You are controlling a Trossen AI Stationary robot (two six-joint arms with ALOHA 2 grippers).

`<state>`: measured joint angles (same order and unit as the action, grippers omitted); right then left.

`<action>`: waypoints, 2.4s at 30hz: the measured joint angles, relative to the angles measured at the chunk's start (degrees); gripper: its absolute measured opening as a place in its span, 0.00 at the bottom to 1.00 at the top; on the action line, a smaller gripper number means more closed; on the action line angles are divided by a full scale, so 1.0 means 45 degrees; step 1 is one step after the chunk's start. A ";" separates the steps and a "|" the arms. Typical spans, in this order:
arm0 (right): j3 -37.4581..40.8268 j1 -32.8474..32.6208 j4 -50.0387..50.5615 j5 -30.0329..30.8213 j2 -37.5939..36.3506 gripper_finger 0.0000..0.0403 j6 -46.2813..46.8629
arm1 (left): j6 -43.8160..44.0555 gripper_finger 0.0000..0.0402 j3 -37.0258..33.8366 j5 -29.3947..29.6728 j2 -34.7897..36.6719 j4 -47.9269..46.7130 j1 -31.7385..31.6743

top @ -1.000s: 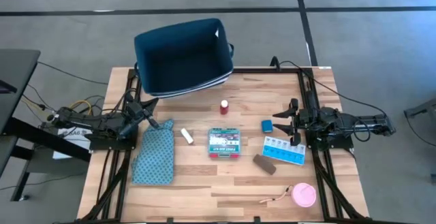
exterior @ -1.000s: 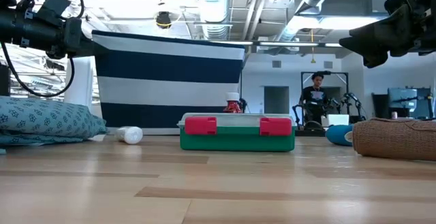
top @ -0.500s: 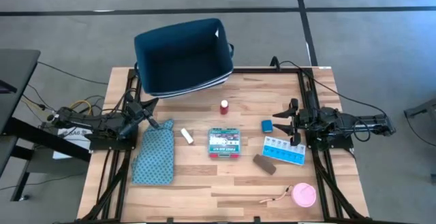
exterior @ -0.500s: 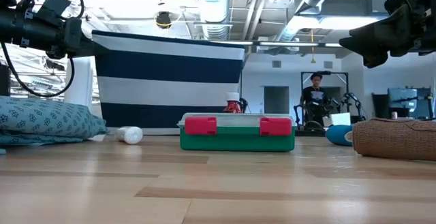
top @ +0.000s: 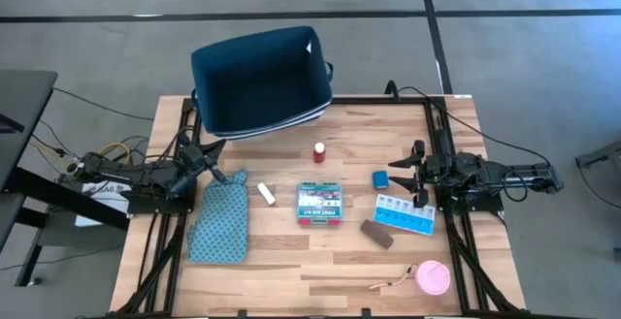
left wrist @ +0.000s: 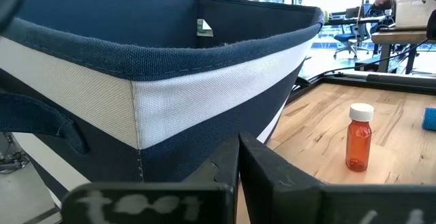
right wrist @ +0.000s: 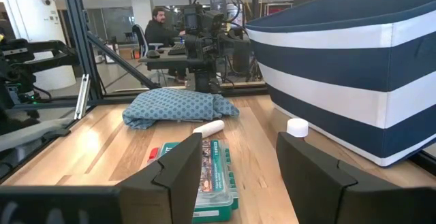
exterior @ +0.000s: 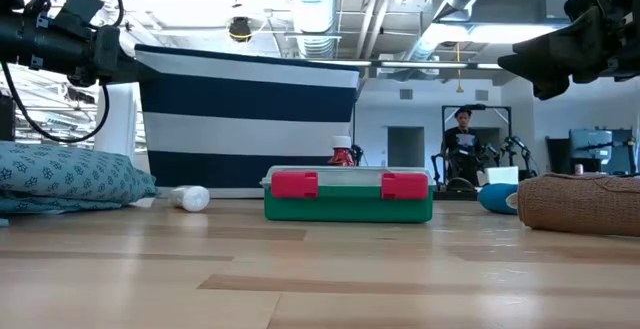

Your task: Pick & place medical supplies in basket/bin

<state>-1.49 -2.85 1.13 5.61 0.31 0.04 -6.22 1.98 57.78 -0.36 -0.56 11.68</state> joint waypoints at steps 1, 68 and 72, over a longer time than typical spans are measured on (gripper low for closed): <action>-0.0002 0.0000 0.0000 0.0004 0.0002 0.46 0.0000 | 0.0000 0.00 0.0000 0.0005 0.0000 0.0000 0.0005; 0.0003 -0.0002 0.0000 0.0002 -0.0001 0.46 0.0003 | -0.2152 0.00 -0.0034 -0.5342 -0.0005 0.3880 -0.0029; -0.0002 -0.0002 0.0007 0.0000 0.0000 0.46 0.0103 | -0.2165 0.00 -0.0019 -0.6095 -0.0183 0.4845 -0.0034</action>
<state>-1.50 -2.86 1.16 5.61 0.31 0.51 -15.96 1.89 30.35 -1.18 21.25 11.53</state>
